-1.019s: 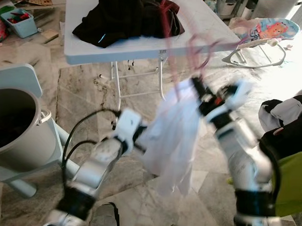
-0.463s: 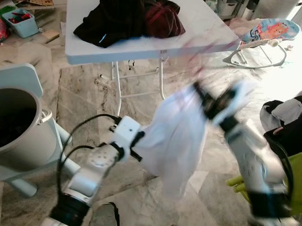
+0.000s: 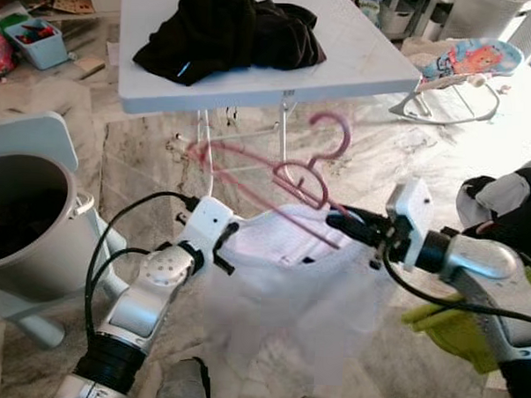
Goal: Hang hanger
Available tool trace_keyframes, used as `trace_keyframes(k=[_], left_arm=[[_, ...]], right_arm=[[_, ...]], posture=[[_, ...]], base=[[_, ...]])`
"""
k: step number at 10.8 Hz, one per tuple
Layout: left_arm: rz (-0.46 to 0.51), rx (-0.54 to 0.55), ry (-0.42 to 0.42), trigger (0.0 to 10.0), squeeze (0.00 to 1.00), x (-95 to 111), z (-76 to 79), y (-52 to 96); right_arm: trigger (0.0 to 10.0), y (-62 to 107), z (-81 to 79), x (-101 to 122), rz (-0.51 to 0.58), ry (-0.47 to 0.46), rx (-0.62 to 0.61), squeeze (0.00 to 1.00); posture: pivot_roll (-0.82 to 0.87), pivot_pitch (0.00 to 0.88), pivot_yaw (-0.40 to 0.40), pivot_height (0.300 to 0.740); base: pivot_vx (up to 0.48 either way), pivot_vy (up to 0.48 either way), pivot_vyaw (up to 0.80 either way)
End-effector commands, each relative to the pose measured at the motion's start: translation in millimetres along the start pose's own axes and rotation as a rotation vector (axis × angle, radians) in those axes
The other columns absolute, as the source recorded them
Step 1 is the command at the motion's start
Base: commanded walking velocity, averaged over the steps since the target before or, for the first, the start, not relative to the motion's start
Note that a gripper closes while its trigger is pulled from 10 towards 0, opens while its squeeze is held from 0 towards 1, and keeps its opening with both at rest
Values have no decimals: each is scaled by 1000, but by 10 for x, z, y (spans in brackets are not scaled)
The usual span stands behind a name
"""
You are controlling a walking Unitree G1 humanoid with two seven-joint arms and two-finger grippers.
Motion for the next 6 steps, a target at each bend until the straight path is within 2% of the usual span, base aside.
trace_keyframes(k=[1,4,6], left_arm=[[-20,-32,-19,10000,1000,-41,37,4],[-44,-106,-75,10000,1000,-87,119,46],[-83,-204,-141,10000,1000,-177,199,135]], right_arm=[[10000,54,21,5,-30,74,37,0],[10000,113,-15,-102,-100,155,102,0],[10000,142,-16,-181,-148,212,129,0]], posture=[[-28,78,-44,740],[-27,81,-47,740],[-27,81,-47,740]], base=[[0,0,0],[0,0,0],[0,0,0]])
Point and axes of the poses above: a point about 5 cm out from each wrist's last joint towards the gripper, its own y axis pointing back from the gripper into the wrist, its own x axis along the axis of the wrist's last joint, z = x × y, the point moved 6 cm from there along -y, pointing out of the wrist towards the gripper, and after that the axes turned 7 degrees about y, right-handed, at the moved point
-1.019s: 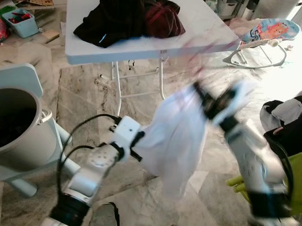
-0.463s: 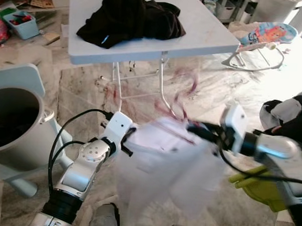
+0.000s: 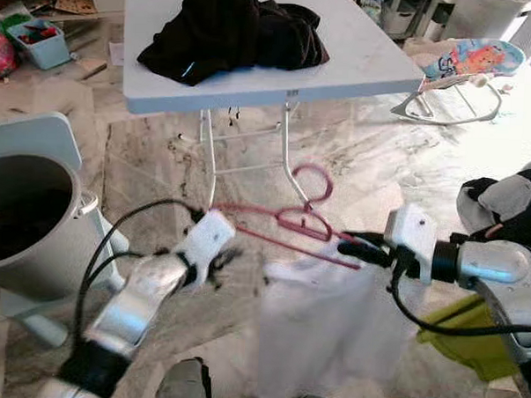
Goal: Hang hanger
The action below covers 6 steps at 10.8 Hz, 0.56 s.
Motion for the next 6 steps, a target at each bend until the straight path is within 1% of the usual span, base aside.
trace_keyframes(k=[1,2,3,4,5,6], left_arm=[[40,-93,-76,10000,1000,121,155,35],[59,-151,-104,10000,1000,173,227,99],[75,-202,-155,10000,1000,256,296,205],[82,-232,-173,10000,1000,286,359,237],[125,-271,-187,10000,1000,409,434,281],[164,-247,-222,10000,1000,521,352,338]], right_arm=[[10000,22,41,30,-10,55,6,0],[10000,16,30,-12,-26,73,15,0],[10000,-14,33,-147,-89,121,36,0],[10000,-54,50,-177,-103,143,36,0],[10000,-127,64,-184,-102,152,34,0],[10000,-142,42,-217,-108,178,57,0]], posture=[[-28,80,-47,740],[-28,80,-47,740],[-28,80,-47,740],[-20,78,-46,740],[-17,78,-47,740],[-13,75,-50,740]], base=[[0,0,0],[0,0,0],[0,0,0],[0,0,0],[0,0,0],[0,0,0]])
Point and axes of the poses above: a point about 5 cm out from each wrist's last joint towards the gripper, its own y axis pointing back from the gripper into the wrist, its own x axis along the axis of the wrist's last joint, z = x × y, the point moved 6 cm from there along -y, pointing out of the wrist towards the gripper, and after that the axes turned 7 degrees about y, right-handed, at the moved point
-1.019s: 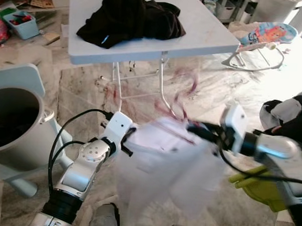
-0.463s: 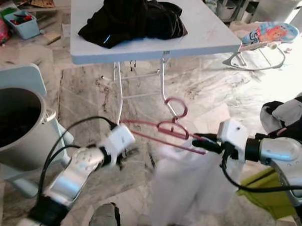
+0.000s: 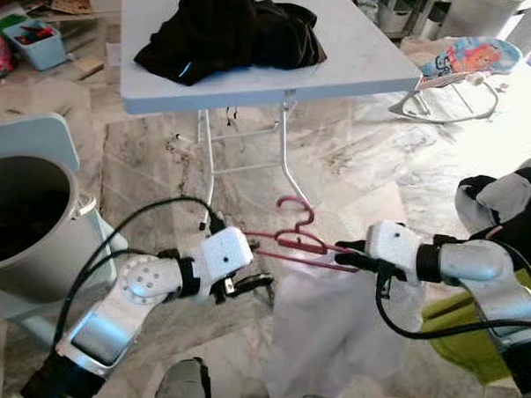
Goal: Hang hanger
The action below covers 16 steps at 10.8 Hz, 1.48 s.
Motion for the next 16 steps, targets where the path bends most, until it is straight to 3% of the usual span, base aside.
trace_keyframes(k=[1,5,6,8,10,12,14,15,16], left_arm=[[21,13,-27,10000,1000,63,-74,77],[-125,19,-45,10000,1000,-440,-269,398],[-133,30,-57,10000,0,-464,-331,400],[-107,65,-89,10000,0,-410,-427,356],[-74,84,-108,10000,0,-345,-495,317],[-66,91,-148,10000,0,-330,-544,282],[28,158,-140,10000,0,-152,-712,179],[51,167,-144,10000,1000,-98,-742,136],[78,146,-140,10000,1000,-21,-733,67]], right_arm=[[10000,20,53,20,-3,46,5,0],[10000,50,86,88,52,92,11,0],[10000,42,196,225,113,102,-22,0],[10000,99,274,251,72,240,52,0],[10000,157,434,303,53,310,71,0],[10000,101,526,392,69,382,64,0],[10000,-2,576,434,93,419,41,0],[10000,-36,579,440,99,424,32,0],[10000,-70,595,441,103,434,22,0]], posture=[[-11,74,-50,740],[-12,72,-50,740],[-17,73,-49,740],[-22,72,-47,740],[-23,74,-53,740],[-24,74,-51,740],[-23,75,-52,740],[-22,75,-53,740],[-25,74,-52,740]], base=[[0,0,0],[0,0,0],[0,0,0],[0,0,0],[0,0,0],[0,0,0],[0,0,0],[0,0,0],[0,0,0]])
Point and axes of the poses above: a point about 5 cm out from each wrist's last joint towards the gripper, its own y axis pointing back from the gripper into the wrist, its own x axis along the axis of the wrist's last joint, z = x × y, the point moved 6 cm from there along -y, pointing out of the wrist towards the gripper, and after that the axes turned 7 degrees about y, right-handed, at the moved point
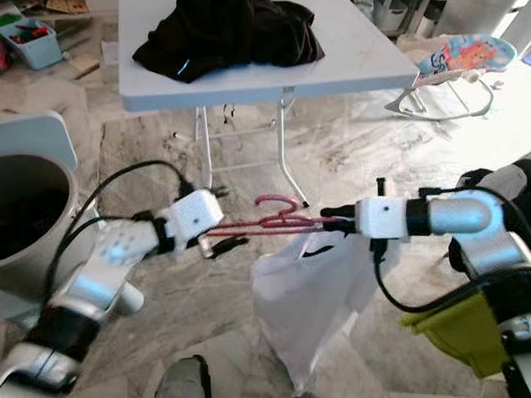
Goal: Hang hanger
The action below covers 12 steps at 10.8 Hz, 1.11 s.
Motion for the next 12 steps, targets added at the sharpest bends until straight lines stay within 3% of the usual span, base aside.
trace_keyframes(k=[1,2,4,5,6,9,12], left_arm=[[21,-33,3,10000,1000,67,35,-56],[54,-53,17,10000,1000,164,60,-99],[8,-55,-11,10000,1000,41,43,-87],[-38,-97,33,10000,0,-105,90,-48],[-77,-151,59,0,0,-214,138,-4],[-125,-198,49,0,0,-308,116,7],[-114,-175,19,0,0,-216,-65,1]], right_arm=[[10000,19,151,39,-1,57,-37,0],[10000,3,156,14,-10,67,-38,0],[10000,-15,172,23,5,61,-51,0],[10000,-17,179,35,14,68,-52,0],[10000,0,192,37,21,72,-53,0],[10000,30,181,33,25,77,-49,0],[10000,-8,110,20,24,78,-16,0]], posture=[[-28,75,-49,740],[-30,74,-48,740],[-22,76,-48,740],[-20,76,-48,740],[-23,76,-48,740],[-34,78,-49,740],[-31,78,-51,740]], base=[[0,0,0],[0,0,0],[0,0,0],[0,0,0],[0,0,0],[0,0,0],[0,0,0]])
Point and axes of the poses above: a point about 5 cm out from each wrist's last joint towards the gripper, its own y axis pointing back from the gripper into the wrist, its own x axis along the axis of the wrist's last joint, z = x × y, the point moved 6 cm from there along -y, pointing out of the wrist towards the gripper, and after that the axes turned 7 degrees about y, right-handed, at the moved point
